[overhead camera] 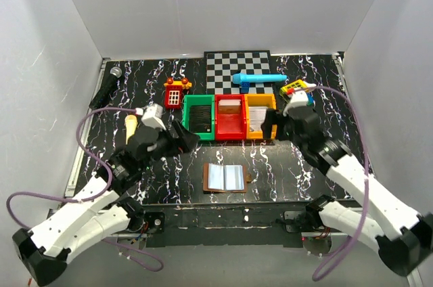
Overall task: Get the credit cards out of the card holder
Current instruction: Reset both arms
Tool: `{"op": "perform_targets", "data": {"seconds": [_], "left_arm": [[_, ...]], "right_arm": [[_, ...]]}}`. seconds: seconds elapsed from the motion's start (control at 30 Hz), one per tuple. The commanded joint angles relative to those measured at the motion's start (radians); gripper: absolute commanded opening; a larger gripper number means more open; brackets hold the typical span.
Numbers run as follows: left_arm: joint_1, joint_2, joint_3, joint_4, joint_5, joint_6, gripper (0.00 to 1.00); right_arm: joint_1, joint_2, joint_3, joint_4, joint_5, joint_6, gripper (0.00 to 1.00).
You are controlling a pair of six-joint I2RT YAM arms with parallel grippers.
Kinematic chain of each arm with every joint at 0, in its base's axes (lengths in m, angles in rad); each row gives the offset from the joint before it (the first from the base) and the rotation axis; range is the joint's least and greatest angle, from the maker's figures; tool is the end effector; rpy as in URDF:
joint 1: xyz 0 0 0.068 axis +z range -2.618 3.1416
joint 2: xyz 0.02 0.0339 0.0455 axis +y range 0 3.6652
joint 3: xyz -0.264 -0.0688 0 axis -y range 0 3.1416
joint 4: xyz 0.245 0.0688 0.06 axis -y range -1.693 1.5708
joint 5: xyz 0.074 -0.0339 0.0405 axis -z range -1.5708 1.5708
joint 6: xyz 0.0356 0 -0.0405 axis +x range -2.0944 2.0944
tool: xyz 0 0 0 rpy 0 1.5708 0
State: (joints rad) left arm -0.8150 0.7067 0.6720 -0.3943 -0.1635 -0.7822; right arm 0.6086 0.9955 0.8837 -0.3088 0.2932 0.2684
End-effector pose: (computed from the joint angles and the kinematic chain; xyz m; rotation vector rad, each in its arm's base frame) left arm 0.1177 -0.1164 0.2910 -0.0759 2.0987 -0.8450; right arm 0.1906 0.1203 0.3232 -0.1480 1.9775 0.2794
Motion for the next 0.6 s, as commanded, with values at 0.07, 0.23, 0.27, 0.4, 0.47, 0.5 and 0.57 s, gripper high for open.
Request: {"op": "perform_targets", "data": {"seconds": [0.07,0.23,0.27,0.4,0.47,0.5,0.57], "left_arm": [[0.292,0.016,0.095,-0.107,0.121,-0.058,0.9],[0.293,0.063,0.181,-0.193,0.027,-0.104,0.98],[0.293,0.08,0.192,-0.216,0.016,-0.103,0.98],[0.293,0.119,0.199,-0.276,0.007,-0.094,0.98],[0.293,0.102,0.175,-0.262,0.016,-0.081,0.98],[0.293,0.093,0.158,-0.252,0.019,-0.077,0.98],[0.293,0.064,0.129,-0.232,0.03,-0.065,0.98]], "right_arm": [[-0.003,-0.326,-0.176,-0.122,0.032,0.206,0.91],[-0.003,-0.484,-0.229,-0.157,0.034,0.209,0.92],[-0.004,-0.497,-0.232,-0.164,0.026,0.206,0.92],[-0.003,-0.505,-0.227,-0.199,-0.017,0.186,0.93],[-0.003,-0.5,-0.218,-0.21,-0.031,0.184,0.93],[-0.003,-0.5,-0.213,-0.211,-0.041,0.184,0.93],[-0.003,-0.498,-0.198,-0.22,-0.057,0.186,0.93]]}}
